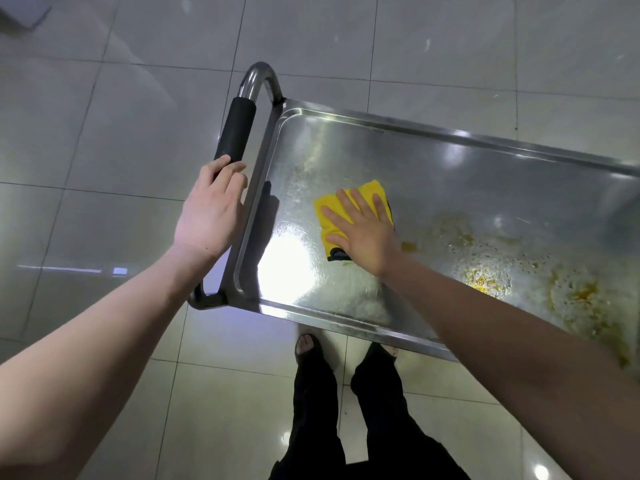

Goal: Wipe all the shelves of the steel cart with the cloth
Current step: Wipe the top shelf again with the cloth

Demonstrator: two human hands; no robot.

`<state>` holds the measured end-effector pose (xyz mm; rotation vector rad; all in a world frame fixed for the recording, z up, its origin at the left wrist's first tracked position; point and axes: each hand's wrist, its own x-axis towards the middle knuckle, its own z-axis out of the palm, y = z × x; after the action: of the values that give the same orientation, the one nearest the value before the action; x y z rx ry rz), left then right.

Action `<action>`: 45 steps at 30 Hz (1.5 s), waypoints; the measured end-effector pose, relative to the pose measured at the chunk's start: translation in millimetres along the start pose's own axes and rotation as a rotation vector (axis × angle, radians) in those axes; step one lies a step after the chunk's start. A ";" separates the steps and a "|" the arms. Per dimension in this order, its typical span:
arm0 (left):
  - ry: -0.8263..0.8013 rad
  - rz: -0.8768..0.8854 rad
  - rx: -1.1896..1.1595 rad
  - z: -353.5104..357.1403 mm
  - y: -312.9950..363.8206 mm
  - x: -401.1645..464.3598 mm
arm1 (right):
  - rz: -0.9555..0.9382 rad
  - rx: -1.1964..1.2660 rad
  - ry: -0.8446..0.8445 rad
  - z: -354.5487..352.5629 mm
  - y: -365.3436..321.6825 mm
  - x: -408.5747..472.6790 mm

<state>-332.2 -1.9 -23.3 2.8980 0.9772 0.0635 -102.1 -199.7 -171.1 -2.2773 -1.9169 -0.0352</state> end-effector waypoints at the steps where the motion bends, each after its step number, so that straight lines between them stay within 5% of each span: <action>1: 0.000 -0.009 -0.008 0.2 0.6 -0.4 | 0.003 0.008 -0.017 0.0 -0.5 -1.6; 13: -0.005 -0.017 0.008 -3.1 5.0 -0.8 | -0.154 0.024 -0.172 -4.2 -73.6 -71.8; 20: 0.001 0.020 0.003 -2.1 1.8 -3.5 | -0.190 0.068 -0.012 -16.1 -46.3 -110.4; 30: 0.013 -0.003 -0.030 -2.9 2.8 -3.0 | -0.164 0.053 -0.002 -17.2 -43.7 -117.2; 38: 0.052 0.029 -0.051 0.5 -0.2 -2.7 | -0.155 0.116 -0.253 -9.8 -140.0 -50.4; 45: 0.079 0.046 -0.064 1.3 -1.9 -3.9 | 0.093 0.167 -0.432 -26.8 -231.2 -8.9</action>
<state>-336.4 -2.8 -24.8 2.8796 0.9021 0.2102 -328.0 -174.5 -120.3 -2.3988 -1.9008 0.6523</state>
